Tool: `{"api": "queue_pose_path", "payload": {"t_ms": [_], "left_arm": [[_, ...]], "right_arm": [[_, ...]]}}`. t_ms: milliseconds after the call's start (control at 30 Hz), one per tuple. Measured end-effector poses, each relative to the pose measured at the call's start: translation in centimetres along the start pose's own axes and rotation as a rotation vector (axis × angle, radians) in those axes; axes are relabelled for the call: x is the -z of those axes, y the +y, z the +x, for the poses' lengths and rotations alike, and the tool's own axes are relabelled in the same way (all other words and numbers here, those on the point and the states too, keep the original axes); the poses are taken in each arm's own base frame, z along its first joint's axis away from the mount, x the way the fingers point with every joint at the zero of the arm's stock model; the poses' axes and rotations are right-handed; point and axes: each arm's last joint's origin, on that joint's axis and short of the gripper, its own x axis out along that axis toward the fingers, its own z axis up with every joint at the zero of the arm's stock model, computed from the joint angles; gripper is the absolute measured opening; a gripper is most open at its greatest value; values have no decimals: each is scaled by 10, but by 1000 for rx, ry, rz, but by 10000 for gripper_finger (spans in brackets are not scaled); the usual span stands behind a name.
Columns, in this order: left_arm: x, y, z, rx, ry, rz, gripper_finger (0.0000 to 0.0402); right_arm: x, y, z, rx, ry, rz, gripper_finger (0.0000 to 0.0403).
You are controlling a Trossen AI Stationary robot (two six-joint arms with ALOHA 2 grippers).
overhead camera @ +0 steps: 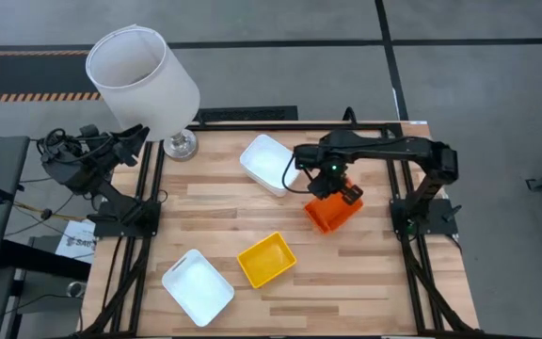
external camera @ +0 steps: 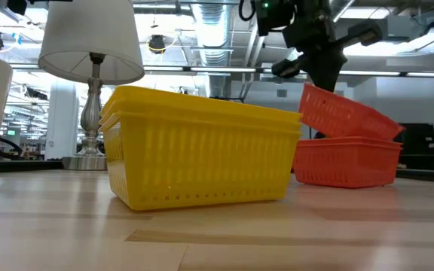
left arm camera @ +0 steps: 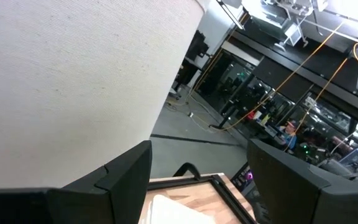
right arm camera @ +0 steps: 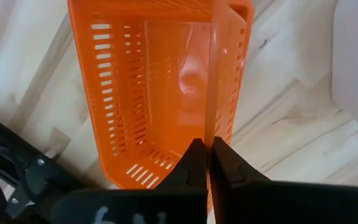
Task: Stack baskets by color
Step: Stack the bottom orange bin on the top orange bins
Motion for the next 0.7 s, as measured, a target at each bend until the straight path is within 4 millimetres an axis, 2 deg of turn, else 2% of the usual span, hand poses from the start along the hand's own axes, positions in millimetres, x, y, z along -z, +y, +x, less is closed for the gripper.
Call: {"api": "queue_pose_path", "payload": {"t_ms": [467, 700], "left_arm": [[0, 0, 0, -1, -1, 22, 252], [0, 0, 0, -1, -1, 19, 252]], "right_arm": [[-3, 3, 2, -33, 15, -112, 30], [-6, 6, 3, -37, 16, -155, 22]]}}
